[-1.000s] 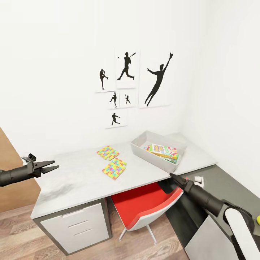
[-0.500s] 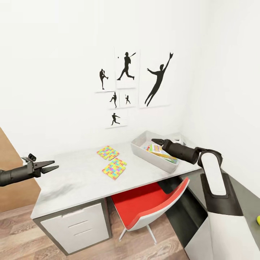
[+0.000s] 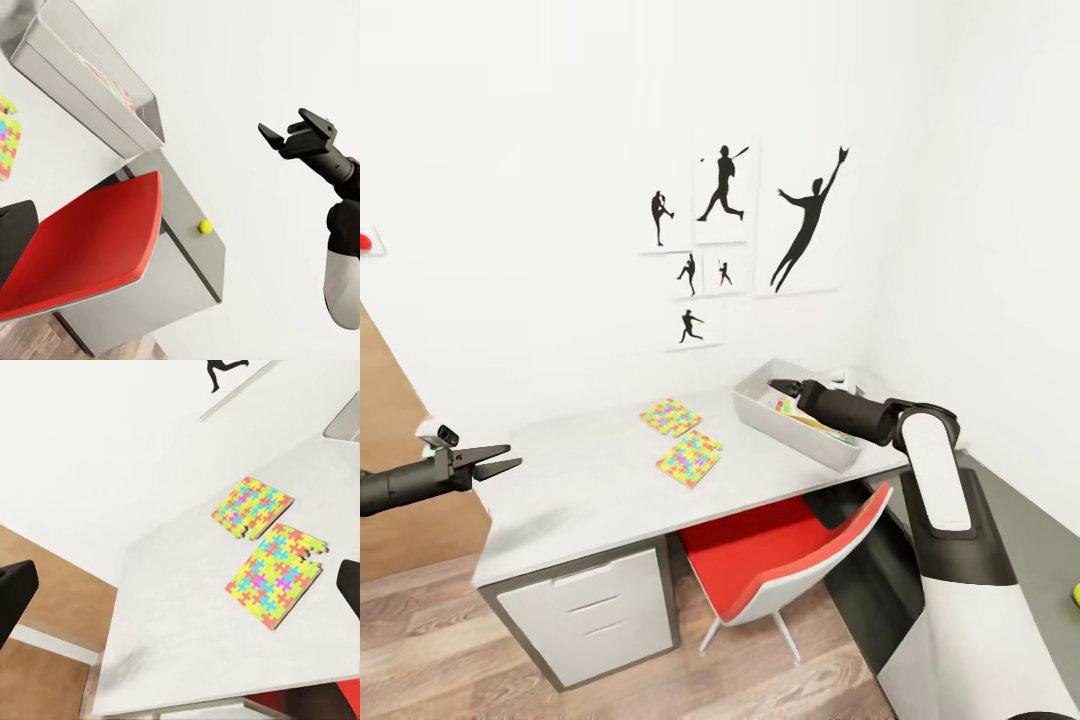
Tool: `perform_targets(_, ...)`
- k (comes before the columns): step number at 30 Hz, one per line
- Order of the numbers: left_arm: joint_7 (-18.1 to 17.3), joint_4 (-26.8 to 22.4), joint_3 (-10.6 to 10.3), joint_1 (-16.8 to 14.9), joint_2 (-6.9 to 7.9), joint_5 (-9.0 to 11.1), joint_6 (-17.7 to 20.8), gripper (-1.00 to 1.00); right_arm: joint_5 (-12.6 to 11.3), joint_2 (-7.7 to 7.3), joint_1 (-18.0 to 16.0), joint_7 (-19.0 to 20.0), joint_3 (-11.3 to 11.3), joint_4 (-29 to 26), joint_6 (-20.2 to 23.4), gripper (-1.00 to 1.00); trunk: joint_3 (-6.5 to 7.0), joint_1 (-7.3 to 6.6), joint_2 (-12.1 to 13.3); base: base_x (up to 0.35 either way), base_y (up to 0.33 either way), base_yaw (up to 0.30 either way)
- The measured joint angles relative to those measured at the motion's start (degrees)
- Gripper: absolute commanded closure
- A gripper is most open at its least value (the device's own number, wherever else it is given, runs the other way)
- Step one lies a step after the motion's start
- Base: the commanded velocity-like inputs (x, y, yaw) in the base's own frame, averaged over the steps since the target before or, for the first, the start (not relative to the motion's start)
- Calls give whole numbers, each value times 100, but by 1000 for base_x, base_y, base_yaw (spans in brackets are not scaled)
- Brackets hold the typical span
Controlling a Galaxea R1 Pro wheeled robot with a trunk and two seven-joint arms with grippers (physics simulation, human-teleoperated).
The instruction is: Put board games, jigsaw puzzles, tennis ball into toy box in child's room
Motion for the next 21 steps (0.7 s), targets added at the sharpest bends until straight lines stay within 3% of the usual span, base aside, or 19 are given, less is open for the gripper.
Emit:
perform_targets(13,0,15,0,-1,54,7,-4,-100,3,66,-23,-487,278,178,-11,-100,0,-1,0,-16,159,261)
perform_targets(16,1,18,0,0,102,15,-8,-100,20,166,-105,-565,292,289,-7,-100,0,-1,0,0,29,287)
perform_targets(21,1,19,0,0,128,24,-13,-100,14,357,-344,-1238,298,578,29,-100,0,-1,0,0,6,287)
